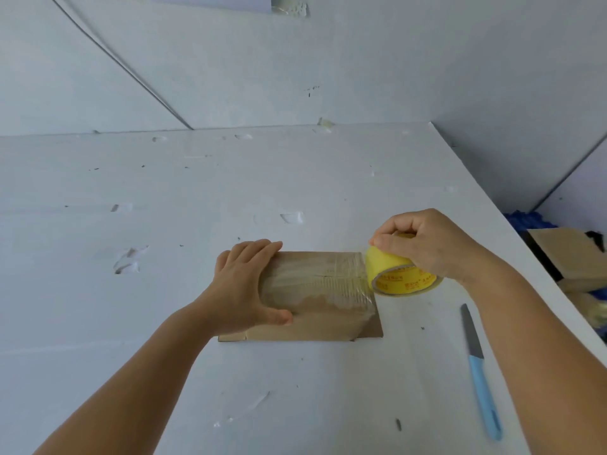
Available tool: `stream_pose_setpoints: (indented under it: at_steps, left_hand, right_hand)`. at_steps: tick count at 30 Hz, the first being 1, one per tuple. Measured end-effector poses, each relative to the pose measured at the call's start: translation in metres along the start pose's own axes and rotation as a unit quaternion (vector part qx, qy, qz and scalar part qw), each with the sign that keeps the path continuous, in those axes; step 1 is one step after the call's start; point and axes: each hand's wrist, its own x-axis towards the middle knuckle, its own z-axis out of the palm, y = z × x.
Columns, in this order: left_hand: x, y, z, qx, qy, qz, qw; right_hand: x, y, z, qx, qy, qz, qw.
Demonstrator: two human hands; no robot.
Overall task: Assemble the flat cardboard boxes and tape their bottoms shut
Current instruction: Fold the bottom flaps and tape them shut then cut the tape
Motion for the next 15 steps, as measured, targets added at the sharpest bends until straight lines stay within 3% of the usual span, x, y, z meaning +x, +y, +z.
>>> stream_pose_setpoints:
  at_steps: [15]
  left_hand:
    - [-0.005, -0.006, 0.004, 0.008, 0.006, 0.006, 1.0]
  right_hand:
    - [-0.003, 0.02, 0.023, -0.107, -0.013, 0.03, 0.994]
